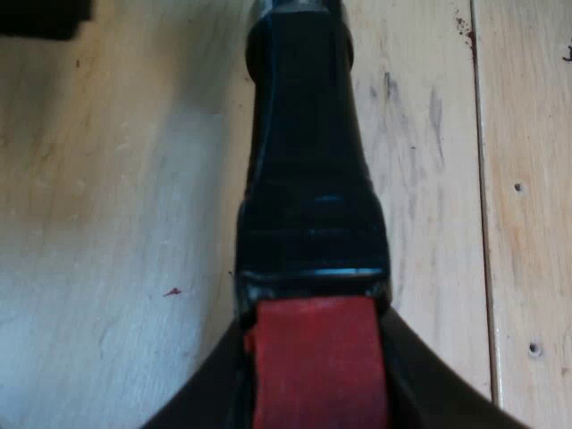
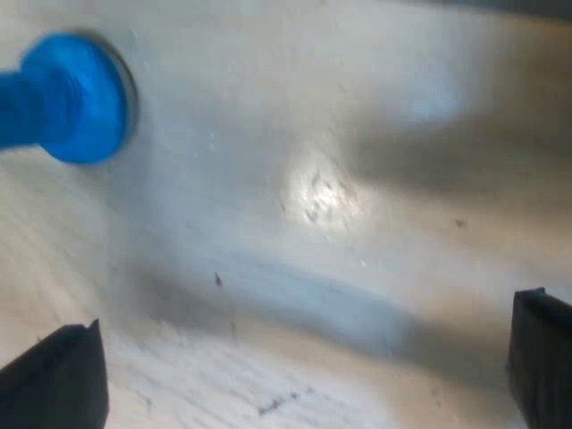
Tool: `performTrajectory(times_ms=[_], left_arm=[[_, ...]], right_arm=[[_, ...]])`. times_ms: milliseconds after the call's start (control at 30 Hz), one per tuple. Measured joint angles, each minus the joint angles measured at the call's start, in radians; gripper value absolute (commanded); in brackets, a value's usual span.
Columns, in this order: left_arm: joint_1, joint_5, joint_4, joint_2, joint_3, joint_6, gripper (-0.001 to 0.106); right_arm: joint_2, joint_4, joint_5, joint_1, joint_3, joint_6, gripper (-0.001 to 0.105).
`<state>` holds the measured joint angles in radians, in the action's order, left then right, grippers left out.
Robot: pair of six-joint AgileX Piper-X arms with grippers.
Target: Put the handle in the coffee machine
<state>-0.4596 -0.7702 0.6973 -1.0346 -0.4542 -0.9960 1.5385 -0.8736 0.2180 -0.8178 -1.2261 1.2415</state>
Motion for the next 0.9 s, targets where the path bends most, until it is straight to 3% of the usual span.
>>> performTrajectory(times_ms=[467, 567, 733, 900], left_arm=[[0.192, -0.013, 0.008, 0.0, 0.0, 0.008, 0.0], [0.21, -0.014, 0.02, 0.0, 0.0, 0.008, 0.0], [0.308, -0.011, 0.078, 0.0, 0.0, 0.072, 0.0], [0.402, -0.008, 0.082, 0.0, 0.0, 0.085, 0.0]], right_arm=[[-0.008, -0.001, 0.001, -0.002, -0.042, 0.0, 0.092], [-0.057, -0.025, -0.076, -0.021, -0.04, 0.009, 0.092], [-0.17, -0.027, -0.187, -0.085, -0.042, 0.009, 0.092], [-0.218, -0.047, -0.268, -0.162, -0.042, -0.012, 0.092]])
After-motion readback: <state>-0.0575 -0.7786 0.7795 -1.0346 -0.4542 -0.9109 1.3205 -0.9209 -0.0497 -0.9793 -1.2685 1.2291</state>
